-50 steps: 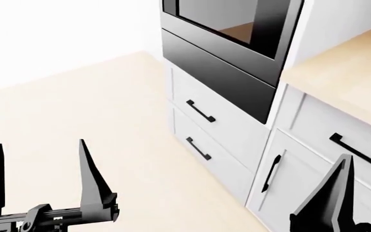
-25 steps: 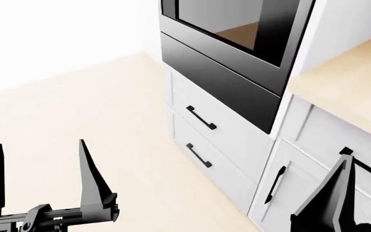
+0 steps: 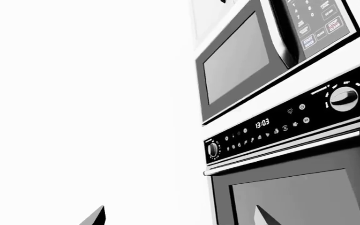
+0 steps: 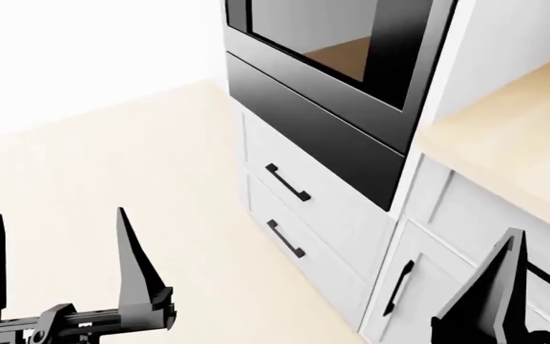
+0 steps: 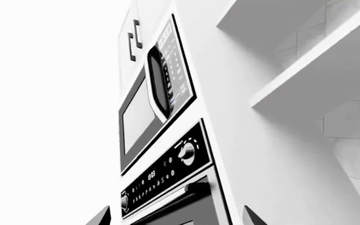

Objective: Open the oven door

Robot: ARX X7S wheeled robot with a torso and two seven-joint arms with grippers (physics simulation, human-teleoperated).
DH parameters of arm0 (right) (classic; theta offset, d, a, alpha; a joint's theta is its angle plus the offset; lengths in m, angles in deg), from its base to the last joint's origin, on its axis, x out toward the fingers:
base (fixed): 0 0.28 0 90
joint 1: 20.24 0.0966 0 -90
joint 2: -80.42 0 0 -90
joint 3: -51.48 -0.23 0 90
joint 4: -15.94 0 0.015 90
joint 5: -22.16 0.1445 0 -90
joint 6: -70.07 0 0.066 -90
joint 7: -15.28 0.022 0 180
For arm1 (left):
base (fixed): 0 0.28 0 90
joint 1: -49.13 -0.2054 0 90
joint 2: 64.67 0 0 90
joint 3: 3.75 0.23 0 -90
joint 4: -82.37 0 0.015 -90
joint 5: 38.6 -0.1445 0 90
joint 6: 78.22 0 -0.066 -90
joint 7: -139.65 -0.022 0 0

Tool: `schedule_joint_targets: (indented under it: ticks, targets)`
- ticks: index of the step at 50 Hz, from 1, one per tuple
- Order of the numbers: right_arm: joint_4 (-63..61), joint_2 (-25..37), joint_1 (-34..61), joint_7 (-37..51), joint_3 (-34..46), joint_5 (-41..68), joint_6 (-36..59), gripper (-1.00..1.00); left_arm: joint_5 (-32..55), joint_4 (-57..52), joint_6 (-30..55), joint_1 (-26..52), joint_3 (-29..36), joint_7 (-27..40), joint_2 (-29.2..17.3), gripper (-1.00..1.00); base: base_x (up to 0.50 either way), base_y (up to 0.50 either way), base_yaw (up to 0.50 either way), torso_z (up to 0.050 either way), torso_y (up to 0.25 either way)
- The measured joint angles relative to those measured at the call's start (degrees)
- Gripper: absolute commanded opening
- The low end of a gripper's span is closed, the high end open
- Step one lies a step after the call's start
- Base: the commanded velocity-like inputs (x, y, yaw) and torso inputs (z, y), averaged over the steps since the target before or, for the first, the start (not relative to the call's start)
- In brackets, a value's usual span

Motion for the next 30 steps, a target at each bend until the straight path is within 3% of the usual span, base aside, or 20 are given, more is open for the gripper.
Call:
schedule_joint_targets:
  ticks: [30]
  targets:
    - [0.3, 0.4, 0.1, 0.4, 0.3, -0.2, -0.6, 1.0, -0.1, 0.2, 0.0, 0.1, 0.4, 0.6, -0.4, 1.0, 0.16, 0.05, 0.0, 0.0, 0.0]
